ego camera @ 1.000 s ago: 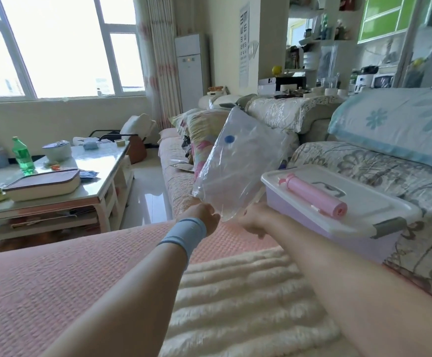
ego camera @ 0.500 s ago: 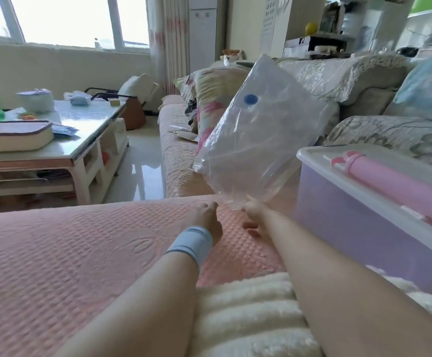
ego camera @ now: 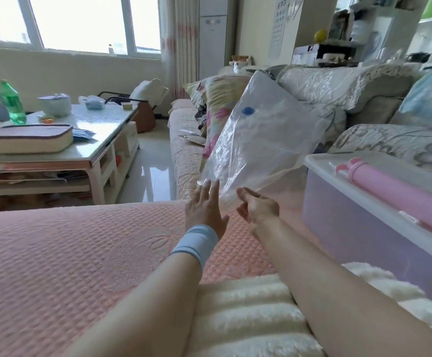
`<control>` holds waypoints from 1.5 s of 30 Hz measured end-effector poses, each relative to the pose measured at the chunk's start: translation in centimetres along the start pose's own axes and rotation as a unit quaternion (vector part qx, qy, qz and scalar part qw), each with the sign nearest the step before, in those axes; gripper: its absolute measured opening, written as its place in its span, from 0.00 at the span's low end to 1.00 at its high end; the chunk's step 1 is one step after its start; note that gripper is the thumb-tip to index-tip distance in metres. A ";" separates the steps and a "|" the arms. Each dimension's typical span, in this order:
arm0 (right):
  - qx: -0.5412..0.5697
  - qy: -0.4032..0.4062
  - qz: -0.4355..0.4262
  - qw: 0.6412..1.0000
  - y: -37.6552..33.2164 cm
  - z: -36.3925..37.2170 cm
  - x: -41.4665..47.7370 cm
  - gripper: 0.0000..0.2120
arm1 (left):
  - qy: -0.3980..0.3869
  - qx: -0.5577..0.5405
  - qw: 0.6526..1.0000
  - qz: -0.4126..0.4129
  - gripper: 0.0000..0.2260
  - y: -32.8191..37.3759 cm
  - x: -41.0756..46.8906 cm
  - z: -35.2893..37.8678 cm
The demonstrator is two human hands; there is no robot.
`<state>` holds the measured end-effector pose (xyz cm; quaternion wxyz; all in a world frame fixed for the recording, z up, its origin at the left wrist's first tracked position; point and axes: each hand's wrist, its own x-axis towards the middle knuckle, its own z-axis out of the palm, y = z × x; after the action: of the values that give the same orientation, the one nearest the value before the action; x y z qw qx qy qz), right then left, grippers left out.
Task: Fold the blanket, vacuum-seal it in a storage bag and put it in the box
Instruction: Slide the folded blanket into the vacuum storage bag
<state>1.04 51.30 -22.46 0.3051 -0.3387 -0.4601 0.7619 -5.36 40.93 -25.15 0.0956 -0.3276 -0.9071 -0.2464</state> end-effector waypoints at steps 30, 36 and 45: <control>-0.187 -0.366 -0.053 0.910 -2.1 11.0 -41.4 0.22 | -0.173 -0.352 0.913 -0.115 0.51 -7.2 -30.1 -38.0; -0.005 -0.474 0.074 0.877 -1.4 15.2 -49.5 0.14 | 0.048 -0.201 0.968 -0.143 0.48 -9.8 -35.4 -42.9; -0.137 -0.386 0.055 0.911 -1.6 13.3 -53.8 0.19 | 0.079 0.038 0.994 -0.060 0.35 -9.0 -41.1 -49.6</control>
<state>22.14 3.54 -3.70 0.0123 -0.0816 -0.6225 0.7782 21.01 -12.79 0.26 0.1641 -0.2482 -0.9235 -0.2422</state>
